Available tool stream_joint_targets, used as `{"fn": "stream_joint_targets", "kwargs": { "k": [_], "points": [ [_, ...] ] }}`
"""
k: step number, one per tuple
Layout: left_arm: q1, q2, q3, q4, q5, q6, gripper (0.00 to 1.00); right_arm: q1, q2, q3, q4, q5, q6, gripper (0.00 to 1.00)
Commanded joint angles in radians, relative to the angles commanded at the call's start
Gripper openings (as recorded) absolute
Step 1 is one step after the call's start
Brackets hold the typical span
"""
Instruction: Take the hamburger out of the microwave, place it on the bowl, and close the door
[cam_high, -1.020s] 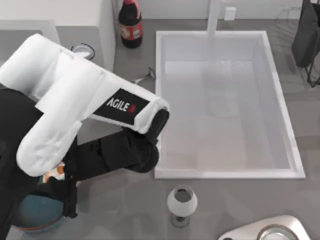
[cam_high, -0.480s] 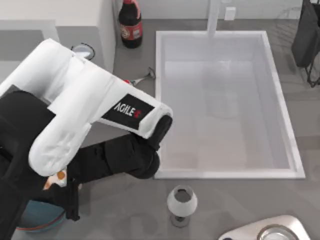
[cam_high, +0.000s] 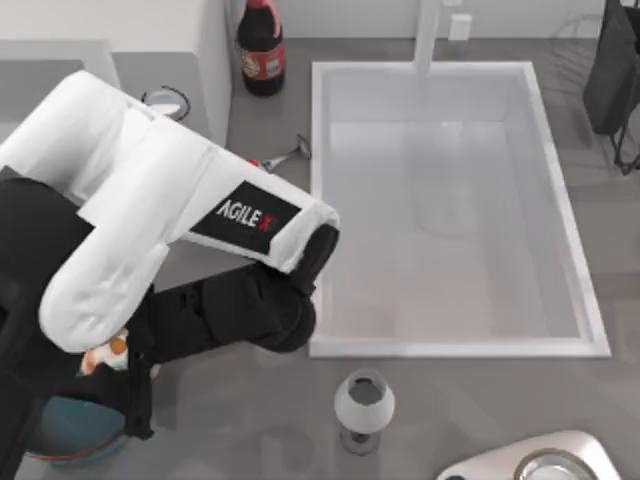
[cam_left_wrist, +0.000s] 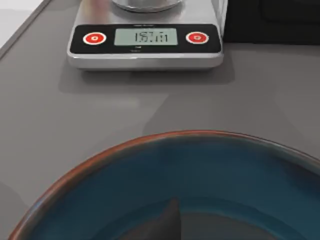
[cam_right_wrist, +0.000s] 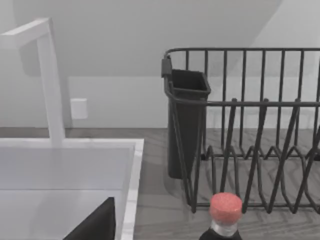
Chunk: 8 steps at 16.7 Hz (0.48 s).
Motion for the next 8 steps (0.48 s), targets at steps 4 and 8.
{"fn": "stream_joint_targets", "kwargs": {
  "k": [4,8],
  "points": [
    [0.014,-0.03,-0.023,0.025,-0.014,0.013,0.0,0.0,0.0,0.0,0.0,0.0,0.0,1.0],
    [0.031,-0.05,-0.054,0.056,-0.03,0.028,0.0,0.0,0.0,0.0,0.0,0.0,0.0,1.0]
  ]
}}
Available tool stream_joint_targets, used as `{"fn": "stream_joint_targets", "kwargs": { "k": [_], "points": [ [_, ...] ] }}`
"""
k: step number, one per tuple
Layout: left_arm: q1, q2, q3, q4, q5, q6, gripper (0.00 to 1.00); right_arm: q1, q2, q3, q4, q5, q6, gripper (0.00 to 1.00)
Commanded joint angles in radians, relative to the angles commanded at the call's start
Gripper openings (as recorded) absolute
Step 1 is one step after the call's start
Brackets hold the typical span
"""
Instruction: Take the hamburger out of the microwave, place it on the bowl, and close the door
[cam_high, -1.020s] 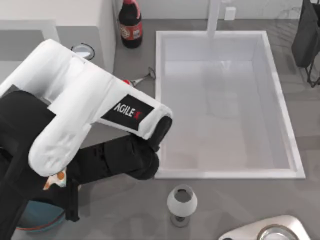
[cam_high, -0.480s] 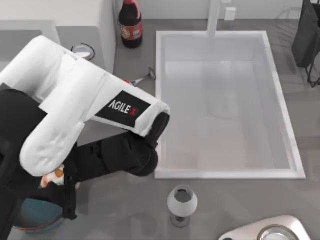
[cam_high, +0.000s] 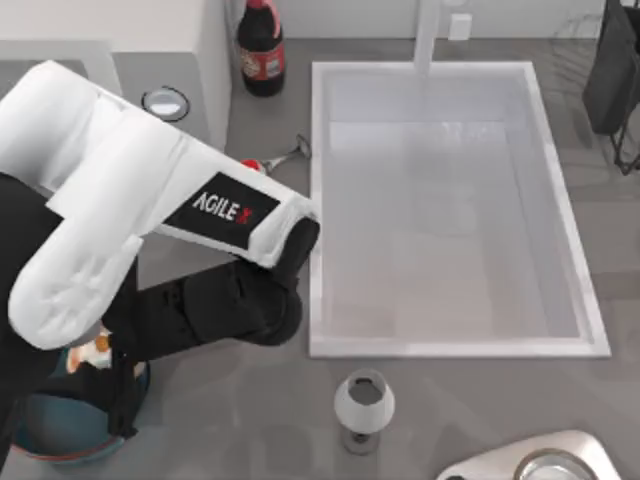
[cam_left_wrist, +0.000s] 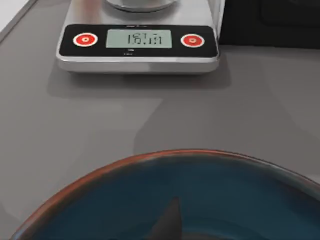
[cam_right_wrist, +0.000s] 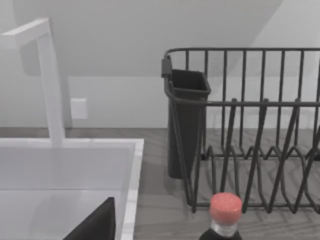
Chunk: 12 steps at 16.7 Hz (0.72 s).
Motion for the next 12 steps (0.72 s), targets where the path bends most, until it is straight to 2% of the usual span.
{"fn": "stream_joint_targets", "kwargs": {
  "k": [12],
  "points": [
    [0.03,0.071,-0.108,0.067,-0.024,0.026,0.0,0.0,0.0,0.0,0.0,0.0,0.0,1.0]
  ]
}}
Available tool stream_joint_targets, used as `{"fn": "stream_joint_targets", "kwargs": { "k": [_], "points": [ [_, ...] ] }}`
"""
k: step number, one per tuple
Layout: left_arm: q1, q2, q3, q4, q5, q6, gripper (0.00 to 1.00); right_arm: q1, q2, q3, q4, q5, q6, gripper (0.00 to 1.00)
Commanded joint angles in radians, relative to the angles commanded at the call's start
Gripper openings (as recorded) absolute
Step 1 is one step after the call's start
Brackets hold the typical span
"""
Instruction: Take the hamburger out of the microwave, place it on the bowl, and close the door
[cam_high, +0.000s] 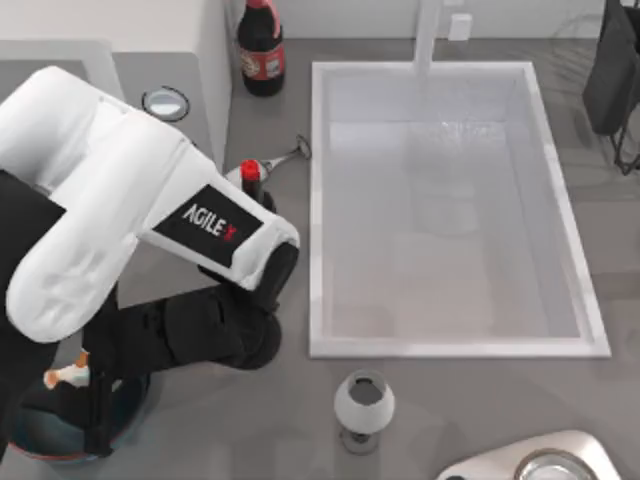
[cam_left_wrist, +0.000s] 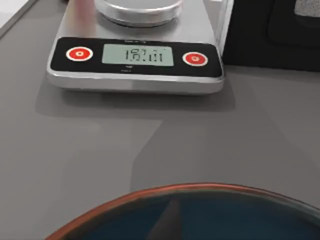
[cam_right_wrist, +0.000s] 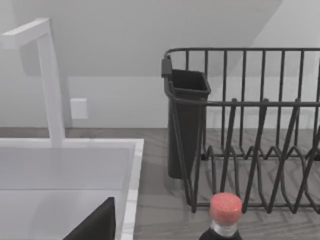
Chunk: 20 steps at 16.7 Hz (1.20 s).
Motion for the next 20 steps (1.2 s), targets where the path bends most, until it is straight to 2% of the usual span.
{"fn": "stream_joint_targets", "kwargs": {
  "k": [3,16,20],
  "points": [
    [0.0,0.0,0.0,0.0,0.0,0.0,0.0,0.0,0.0,0.0,0.0,0.0,0.0,1.0],
    [0.0,0.0,0.0,0.0,0.0,0.0,0.98,0.0,0.0,0.0,0.0,0.0,0.0,1.0],
    [0.0,0.0,0.0,0.0,0.0,0.0,1.0,0.0,0.0,0.0,0.0,0.0,0.0,1.0]
  ]
}}
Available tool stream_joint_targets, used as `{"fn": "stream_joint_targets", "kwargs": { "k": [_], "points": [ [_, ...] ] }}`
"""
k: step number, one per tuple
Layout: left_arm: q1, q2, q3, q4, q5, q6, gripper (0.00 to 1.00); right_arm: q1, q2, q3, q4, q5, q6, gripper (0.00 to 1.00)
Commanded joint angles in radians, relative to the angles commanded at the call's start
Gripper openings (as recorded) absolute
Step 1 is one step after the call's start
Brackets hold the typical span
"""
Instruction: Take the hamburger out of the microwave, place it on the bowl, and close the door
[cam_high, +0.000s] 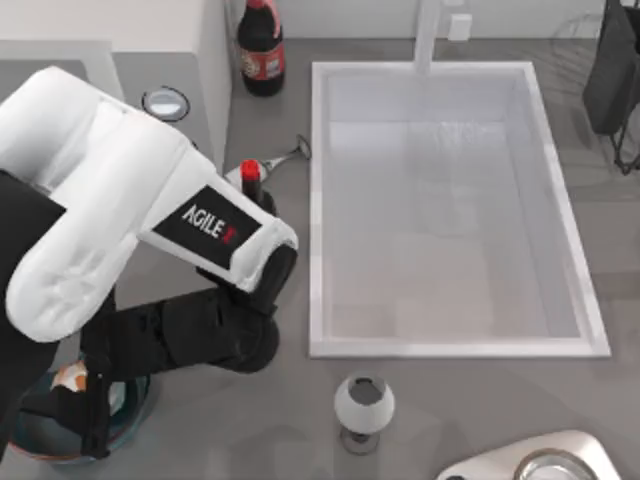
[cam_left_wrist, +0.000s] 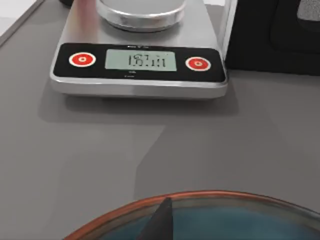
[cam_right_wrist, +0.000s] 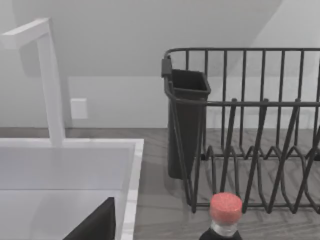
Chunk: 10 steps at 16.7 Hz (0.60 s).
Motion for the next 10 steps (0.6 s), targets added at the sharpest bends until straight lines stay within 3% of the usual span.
{"fn": "stream_joint_targets", "kwargs": {
  "k": [4,5,6,10],
  "points": [
    [0.0,0.0,0.0,0.0,0.0,0.0,1.0,0.0,0.0,0.0,0.0,0.0,0.0,1.0],
    [-0.012,-0.061,0.002,-0.019,-0.041,-0.094,1.0,0.0,0.0,0.0,0.0,0.0,0.0,1.0],
    [-0.012,-0.061,0.002,-0.019,-0.041,-0.094,1.0,0.0,0.0,0.0,0.0,0.0,0.0,1.0],
    [0.022,-0.158,-0.04,0.031,0.01,0.006,1.0,0.0,0.0,0.0,0.0,0.0,0.0,1.0]
  ]
}}
